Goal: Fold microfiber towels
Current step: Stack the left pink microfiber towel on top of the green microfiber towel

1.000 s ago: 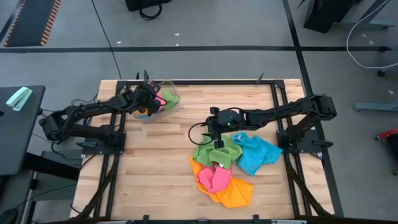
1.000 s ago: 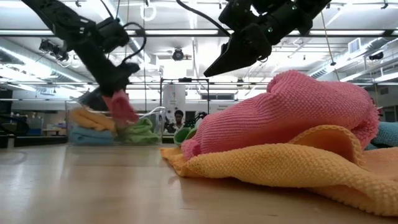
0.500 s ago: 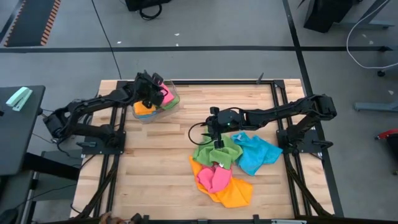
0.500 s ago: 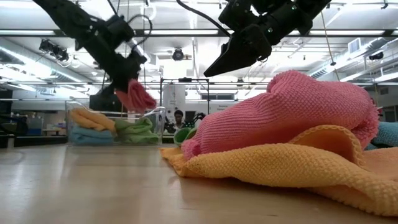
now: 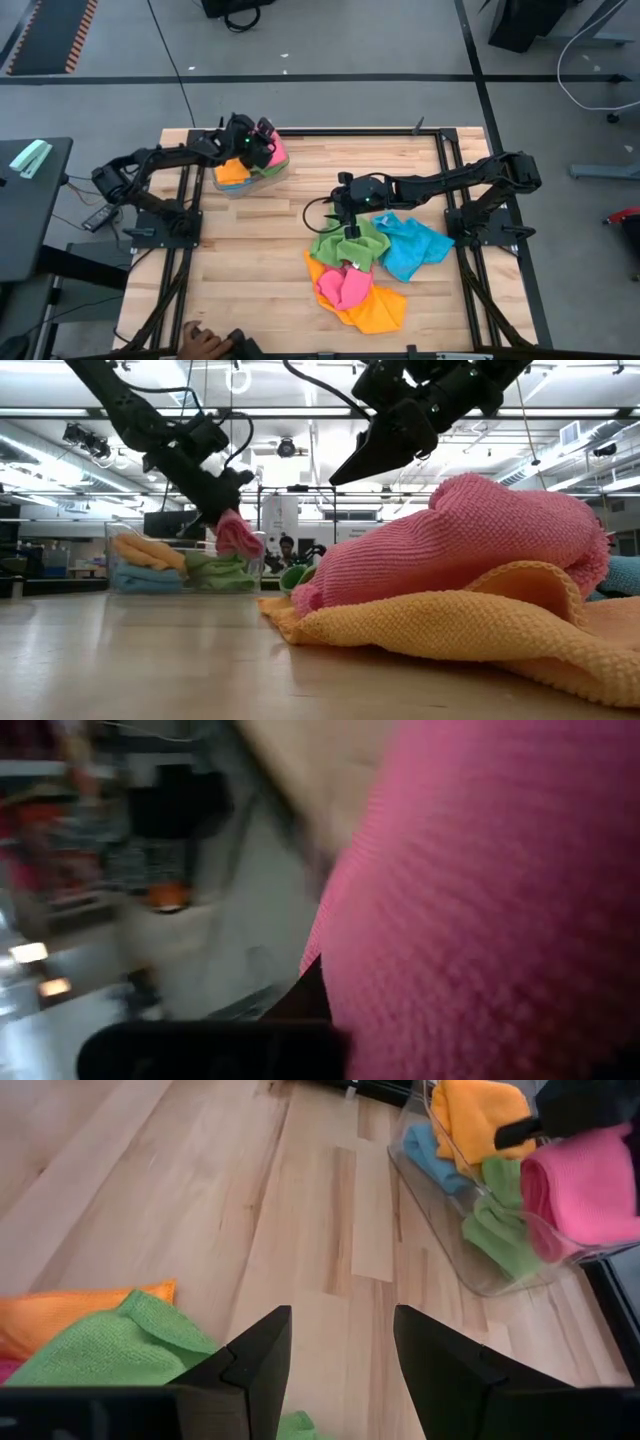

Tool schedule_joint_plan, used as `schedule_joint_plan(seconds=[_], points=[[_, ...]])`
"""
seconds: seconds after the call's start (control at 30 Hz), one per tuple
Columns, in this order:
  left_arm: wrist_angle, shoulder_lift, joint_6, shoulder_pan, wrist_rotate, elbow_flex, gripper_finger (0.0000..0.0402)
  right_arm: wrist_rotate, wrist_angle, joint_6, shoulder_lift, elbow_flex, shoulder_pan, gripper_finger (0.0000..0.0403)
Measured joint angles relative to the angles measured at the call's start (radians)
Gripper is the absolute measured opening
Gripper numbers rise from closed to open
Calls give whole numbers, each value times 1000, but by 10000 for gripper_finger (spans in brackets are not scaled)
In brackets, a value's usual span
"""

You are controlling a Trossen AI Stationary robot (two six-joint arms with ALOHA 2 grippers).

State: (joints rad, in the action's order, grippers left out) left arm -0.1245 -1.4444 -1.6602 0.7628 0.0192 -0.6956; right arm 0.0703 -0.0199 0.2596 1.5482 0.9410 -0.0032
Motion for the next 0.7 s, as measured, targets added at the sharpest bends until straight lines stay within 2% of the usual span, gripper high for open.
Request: schedule_joint_plan(seconds=[0.17,0.4,0.53,0.7], points=[[166,-2,3,36,-34,2,30,-1,-3,6,0,0,0,186],[174,-7,113,56,-120,1,58,-2,-6,-3,0,0,0,186],[182,-24,151,66,-109,2,71,-4,-6,-13,0,0,0,186],[181,-1,190,59,-103,1,109,-4,-6,-17,0,0,0,186]])
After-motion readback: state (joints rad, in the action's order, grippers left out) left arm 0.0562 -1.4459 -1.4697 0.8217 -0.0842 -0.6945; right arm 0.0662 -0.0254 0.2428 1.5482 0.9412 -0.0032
